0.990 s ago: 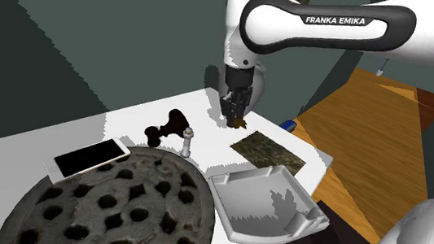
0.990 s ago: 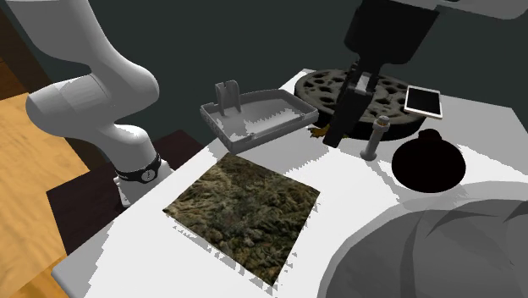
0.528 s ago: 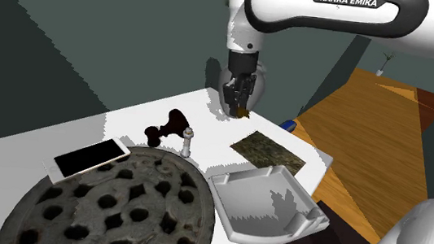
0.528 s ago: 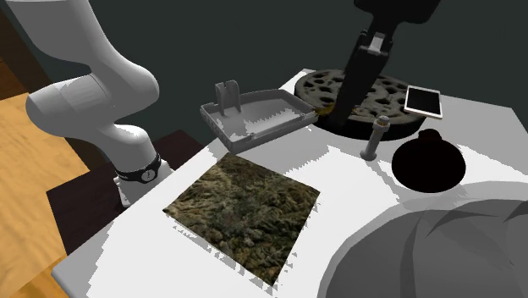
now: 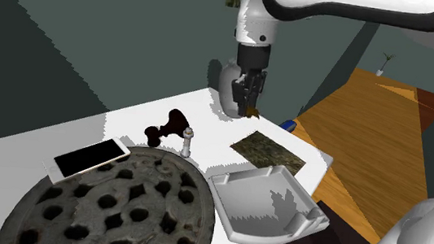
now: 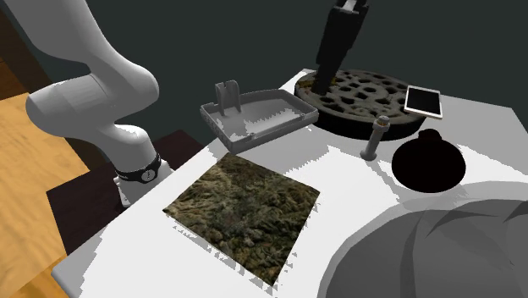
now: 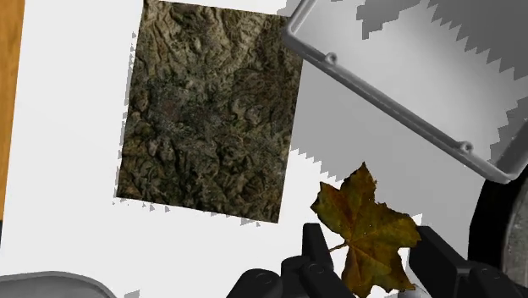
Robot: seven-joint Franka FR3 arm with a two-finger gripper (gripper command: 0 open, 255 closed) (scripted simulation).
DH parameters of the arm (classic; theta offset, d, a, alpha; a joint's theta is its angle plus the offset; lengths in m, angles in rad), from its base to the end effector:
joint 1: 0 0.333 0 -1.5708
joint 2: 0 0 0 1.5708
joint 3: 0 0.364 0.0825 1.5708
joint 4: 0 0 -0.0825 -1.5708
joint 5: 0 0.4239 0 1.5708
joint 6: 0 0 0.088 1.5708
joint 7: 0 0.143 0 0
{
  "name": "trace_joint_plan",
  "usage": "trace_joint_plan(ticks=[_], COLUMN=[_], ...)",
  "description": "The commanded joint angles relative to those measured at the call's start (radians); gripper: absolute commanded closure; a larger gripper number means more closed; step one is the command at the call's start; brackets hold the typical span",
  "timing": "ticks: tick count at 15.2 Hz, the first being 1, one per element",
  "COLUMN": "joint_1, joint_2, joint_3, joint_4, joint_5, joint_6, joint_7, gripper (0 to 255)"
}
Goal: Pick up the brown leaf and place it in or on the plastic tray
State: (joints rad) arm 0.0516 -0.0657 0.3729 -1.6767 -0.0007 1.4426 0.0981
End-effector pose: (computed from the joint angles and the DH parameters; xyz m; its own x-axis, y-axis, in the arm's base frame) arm 0.4981 0.2318 0.6088 0.9356 0.3101 -0.1688 0.3210 -0.9462 0.0413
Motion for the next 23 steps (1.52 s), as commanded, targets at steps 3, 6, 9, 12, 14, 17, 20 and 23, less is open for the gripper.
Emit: trace_joint_plan(ticks=[3,6,9,12,14,17,20,23], joint_1=[0.021,0.043,0.068,0.096,0.105,0.108,0.110,0.113], joint_2=[-0.130,-0.222,-0.310,-0.392,-0.416,-0.425,-0.431,-0.436], joint_3=[0.015,0.027,0.040,0.055,0.061,0.065,0.069,0.074], joint_4=[-0.126,-0.204,-0.270,-0.325,-0.354,-0.401,-0.446,-0.489], joint_5=[0.055,0.096,0.138,0.180,0.193,0.198,0.202,0.207], joint_6=[0.005,-0.002,-0.017,-0.037,-0.031,0.008,0.047,0.086], joint_7=[0.029,0.053,0.080,0.113,0.121,0.118,0.116,0.113], gripper=[255,255,255,255,255,255,255,255])
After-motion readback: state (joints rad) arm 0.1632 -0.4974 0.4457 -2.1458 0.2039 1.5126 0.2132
